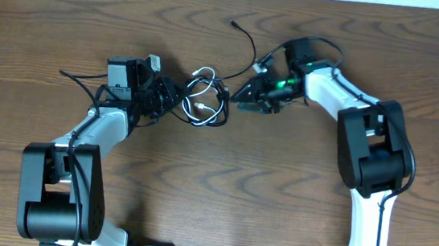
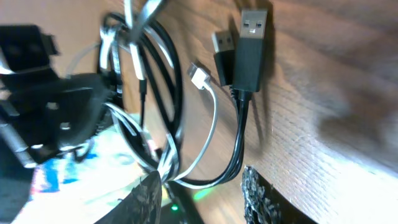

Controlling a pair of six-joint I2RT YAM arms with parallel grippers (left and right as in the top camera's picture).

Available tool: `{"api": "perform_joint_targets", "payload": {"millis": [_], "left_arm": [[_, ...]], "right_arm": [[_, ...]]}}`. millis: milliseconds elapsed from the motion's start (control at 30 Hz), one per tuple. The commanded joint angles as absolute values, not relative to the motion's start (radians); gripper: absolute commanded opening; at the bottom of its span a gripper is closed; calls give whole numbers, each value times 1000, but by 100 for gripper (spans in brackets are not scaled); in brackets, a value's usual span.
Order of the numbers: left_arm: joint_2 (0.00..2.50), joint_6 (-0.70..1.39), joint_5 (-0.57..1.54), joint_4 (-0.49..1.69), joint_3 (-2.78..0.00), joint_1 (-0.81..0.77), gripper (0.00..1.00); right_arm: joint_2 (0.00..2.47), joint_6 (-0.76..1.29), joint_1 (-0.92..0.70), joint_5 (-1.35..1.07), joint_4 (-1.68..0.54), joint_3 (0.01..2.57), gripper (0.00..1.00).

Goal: Untangle cables

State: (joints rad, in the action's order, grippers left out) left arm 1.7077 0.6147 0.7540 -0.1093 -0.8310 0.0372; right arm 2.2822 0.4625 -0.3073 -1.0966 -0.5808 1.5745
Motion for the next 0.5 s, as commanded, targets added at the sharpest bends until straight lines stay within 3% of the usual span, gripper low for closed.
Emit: {"api": "perform_joint_targets", "payload": {"millis": [0, 167, 467], "left_arm": [[1716, 595, 766, -112, -829, 34, 8], [1716, 595, 766, -114, -829, 34, 8], [1716, 596, 767, -114, -829, 34, 7]], "right_arm": [[2250, 448, -318, -1189, -583, 1575, 39], [2250, 496, -354, -1188, -569, 1575, 40], [2250, 637, -419, -1113, -505, 1575, 31]]}}
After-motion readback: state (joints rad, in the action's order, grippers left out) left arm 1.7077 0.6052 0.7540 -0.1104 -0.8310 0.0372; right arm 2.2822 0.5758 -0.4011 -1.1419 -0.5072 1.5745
